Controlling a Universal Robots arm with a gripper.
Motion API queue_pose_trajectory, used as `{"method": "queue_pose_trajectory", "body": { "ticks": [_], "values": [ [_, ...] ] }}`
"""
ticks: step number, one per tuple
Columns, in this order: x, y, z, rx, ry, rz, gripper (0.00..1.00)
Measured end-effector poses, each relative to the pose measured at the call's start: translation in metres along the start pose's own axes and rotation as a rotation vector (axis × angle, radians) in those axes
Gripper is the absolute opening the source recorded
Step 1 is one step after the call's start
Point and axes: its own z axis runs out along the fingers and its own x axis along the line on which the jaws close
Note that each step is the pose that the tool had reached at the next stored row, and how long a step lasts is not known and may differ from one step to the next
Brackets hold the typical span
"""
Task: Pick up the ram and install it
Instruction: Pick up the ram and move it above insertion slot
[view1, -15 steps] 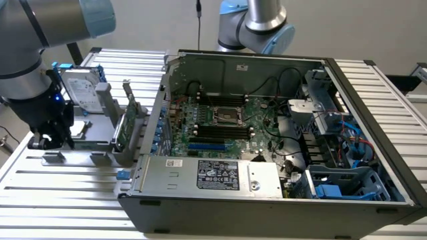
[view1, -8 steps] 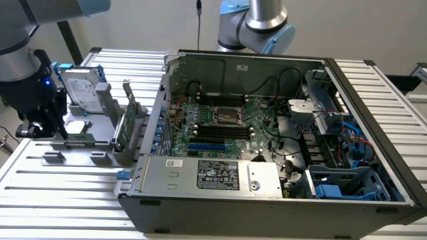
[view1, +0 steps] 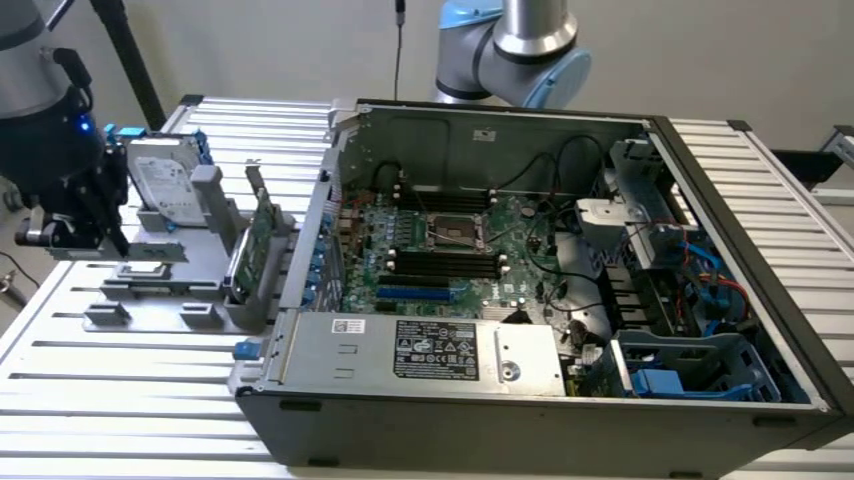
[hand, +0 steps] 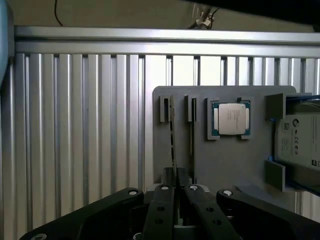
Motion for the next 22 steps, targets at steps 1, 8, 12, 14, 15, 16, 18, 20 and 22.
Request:
{"method": "queue_pose_trajectory", "body": {
  "ticks": [1,8,12,14,15,16,18,20,22],
  "values": [
    [0.0,-0.0016,-0.0048,-0.0008,0.0001,0.0,0.14],
    [-0.002,-0.0238,-0.0385,-0.0089,-0.0001,-0.003,0.14],
    [-0.002,-0.0395,-0.055,-0.0136,-0.0003,-0.006,0.14],
    [-0.003,-0.0475,-0.0626,-0.0158,-0.0003,-0.007,0.14],
    [-0.003,-0.0515,-0.0666,-0.0169,-0.0003,-0.008,0.14],
    [-0.003,-0.0554,-0.0705,-0.0181,-0.0002,-0.008,0.14],
    [-0.003,-0.0634,-0.0777,-0.02,-0.0003,-0.01,0.14],
    [-0.003,-0.072,-0.0832,-0.0212,-0.0012,-0.012,0.14],
    [-0.003,-0.081,-0.0875,-0.0221,-0.003,-0.013,0.14]
  ]
}}
